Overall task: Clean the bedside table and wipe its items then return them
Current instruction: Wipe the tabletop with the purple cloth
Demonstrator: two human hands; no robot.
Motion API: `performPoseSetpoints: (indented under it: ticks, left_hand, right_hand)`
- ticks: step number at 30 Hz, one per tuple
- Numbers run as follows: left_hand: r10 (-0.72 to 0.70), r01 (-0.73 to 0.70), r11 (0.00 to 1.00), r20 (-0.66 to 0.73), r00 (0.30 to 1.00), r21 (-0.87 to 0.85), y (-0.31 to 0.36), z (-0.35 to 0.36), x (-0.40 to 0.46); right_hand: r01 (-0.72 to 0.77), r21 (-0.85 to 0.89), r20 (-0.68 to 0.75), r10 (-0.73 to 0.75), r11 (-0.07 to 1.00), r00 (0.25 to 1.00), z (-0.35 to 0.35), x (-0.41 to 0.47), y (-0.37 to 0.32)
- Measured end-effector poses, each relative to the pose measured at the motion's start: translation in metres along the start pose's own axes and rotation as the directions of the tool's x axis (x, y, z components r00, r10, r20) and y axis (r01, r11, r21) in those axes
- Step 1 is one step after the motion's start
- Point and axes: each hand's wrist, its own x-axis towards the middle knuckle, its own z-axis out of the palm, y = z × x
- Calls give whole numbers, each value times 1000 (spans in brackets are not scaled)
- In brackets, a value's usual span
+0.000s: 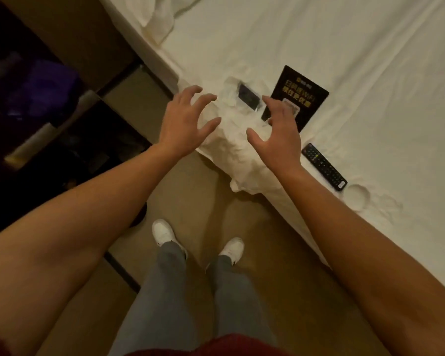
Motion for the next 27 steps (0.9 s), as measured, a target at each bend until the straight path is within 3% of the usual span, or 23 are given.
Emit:
performPoseSetpoints:
  ticks: [16, 27]
  left_hand:
    - [-352, 351, 936, -53, 935, -16, -287, -110, -73]
    - [-596, 588, 802, -89, 798, -101, -391, -141, -75]
  right_hand:
    - [152, 2, 203, -150, 988, 968, 205, 61, -208]
    - [177, 92, 338, -198, 980, 920, 296, 119, -298]
